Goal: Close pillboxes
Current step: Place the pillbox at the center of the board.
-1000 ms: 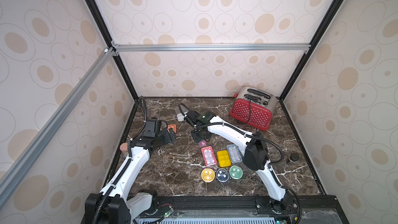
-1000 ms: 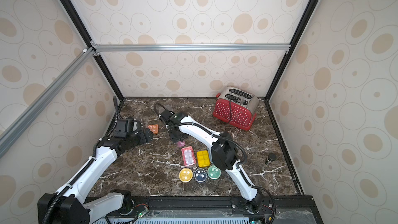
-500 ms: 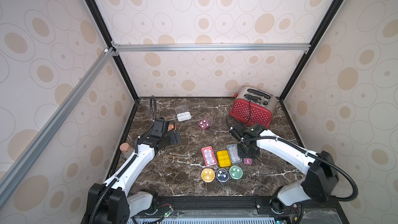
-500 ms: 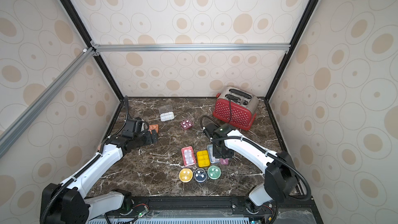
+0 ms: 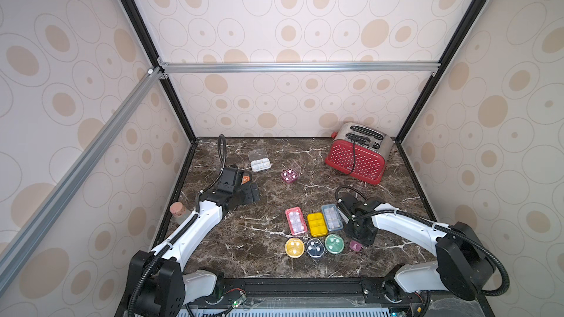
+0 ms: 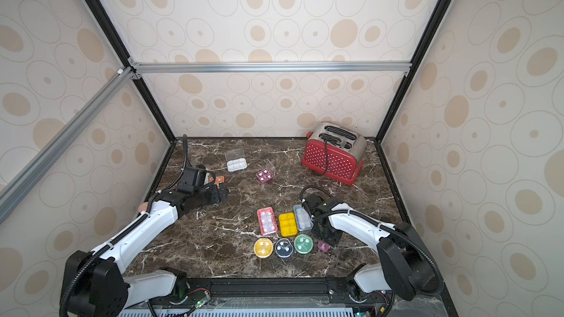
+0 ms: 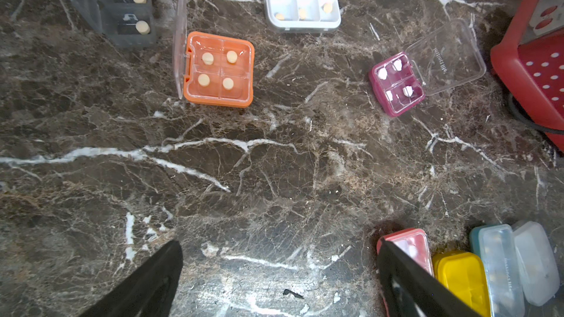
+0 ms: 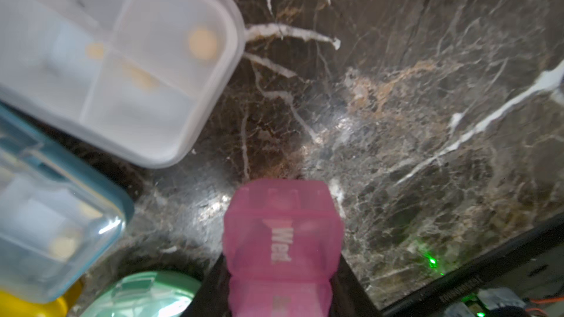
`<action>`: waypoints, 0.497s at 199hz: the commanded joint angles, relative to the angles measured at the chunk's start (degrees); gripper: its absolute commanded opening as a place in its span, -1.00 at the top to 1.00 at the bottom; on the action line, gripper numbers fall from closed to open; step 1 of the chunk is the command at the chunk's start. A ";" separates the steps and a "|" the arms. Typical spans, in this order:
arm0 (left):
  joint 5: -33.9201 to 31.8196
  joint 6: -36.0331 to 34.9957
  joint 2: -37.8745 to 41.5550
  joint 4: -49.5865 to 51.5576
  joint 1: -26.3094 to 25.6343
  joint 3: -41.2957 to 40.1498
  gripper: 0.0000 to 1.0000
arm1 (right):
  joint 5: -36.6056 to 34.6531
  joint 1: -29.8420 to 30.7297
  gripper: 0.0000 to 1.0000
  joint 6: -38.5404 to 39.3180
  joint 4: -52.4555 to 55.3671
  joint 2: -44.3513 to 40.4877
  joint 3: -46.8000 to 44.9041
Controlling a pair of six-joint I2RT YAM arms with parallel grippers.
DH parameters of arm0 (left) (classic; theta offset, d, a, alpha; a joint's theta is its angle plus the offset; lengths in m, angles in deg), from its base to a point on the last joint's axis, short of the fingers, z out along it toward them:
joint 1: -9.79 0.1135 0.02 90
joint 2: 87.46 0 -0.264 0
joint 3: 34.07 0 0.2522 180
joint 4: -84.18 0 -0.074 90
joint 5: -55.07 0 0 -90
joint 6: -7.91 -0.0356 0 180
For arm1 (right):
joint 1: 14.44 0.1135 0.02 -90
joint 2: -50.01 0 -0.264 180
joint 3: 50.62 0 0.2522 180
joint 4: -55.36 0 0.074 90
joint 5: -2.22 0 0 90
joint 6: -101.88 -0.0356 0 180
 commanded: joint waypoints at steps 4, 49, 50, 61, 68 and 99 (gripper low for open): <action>0.09 -1.16 1.15 0.56 -0.21 1.53 -0.99 | -0.23 0.03 1.00 -9.07 -6.25 -0.59 -2.62; -0.13 -1.63 1.11 0.54 -0.21 1.53 -0.99 | 0.33 0.10 1.00 -14.13 -11.71 -0.78 -7.00; -0.14 -1.66 1.11 0.55 -0.21 1.52 -0.99 | 0.36 0.14 1.00 -14.21 -11.75 -0.82 -7.02; -0.15 -1.67 1.20 0.48 -0.21 1.52 -0.99 | -0.04 0.08 1.00 -14.36 -12.58 -1.26 -7.44; -0.02 -1.69 1.14 0.48 -0.21 1.57 -0.99 | 0.16 0.09 0.94 -14.36 -13.34 -1.35 -7.77; 0.50 -1.75 0.96 0.39 -0.21 1.45 -0.99 | 1.18 0.15 0.29 -12.61 -13.33 -0.74 -7.17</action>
